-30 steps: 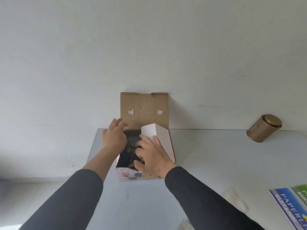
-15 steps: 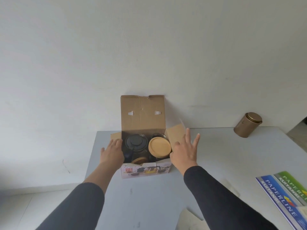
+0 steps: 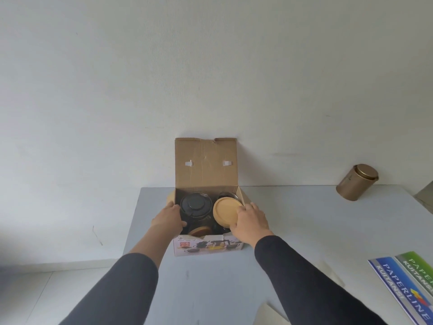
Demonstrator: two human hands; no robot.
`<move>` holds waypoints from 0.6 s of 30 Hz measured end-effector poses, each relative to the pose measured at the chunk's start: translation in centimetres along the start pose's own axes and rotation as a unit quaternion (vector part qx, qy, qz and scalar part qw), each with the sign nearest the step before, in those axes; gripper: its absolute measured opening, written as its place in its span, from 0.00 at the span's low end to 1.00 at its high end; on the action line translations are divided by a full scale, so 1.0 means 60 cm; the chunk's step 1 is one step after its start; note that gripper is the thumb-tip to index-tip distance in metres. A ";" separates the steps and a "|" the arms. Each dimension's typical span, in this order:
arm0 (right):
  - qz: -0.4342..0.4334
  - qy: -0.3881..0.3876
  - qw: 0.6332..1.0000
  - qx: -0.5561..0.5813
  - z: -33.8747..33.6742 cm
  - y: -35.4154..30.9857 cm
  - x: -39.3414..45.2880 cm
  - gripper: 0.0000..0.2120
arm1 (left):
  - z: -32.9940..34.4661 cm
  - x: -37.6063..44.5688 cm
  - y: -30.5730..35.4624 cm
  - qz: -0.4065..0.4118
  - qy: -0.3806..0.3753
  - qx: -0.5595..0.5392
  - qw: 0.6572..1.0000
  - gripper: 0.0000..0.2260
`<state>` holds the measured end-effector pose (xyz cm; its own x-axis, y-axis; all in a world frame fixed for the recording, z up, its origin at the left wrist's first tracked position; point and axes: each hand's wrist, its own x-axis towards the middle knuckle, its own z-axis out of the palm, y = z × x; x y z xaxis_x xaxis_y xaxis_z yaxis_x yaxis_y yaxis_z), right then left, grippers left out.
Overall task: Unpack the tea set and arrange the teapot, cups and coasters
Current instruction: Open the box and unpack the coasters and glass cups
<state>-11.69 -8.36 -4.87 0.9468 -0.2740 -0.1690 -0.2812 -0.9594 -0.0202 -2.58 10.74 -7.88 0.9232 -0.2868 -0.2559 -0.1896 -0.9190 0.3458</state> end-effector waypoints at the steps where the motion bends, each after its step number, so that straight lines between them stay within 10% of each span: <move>1: -0.021 0.002 0.999 0.025 0.002 -0.005 0.005 0.24 | -0.001 0.001 0.000 -0.002 -0.001 0.000 1.000 0.22; 18: -0.051 -0.023 0.998 0.043 0.011 -0.047 0.070 0.39 | -0.008 0.007 0.009 -0.021 0.001 0.064 0.998 0.16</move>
<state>-7.01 -6.77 -6.19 0.9636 -0.1694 -0.2067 -0.1974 -0.9726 -0.1229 -2.14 10.26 -7.39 0.9321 -0.2471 -0.2649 -0.1924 -0.9572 0.2160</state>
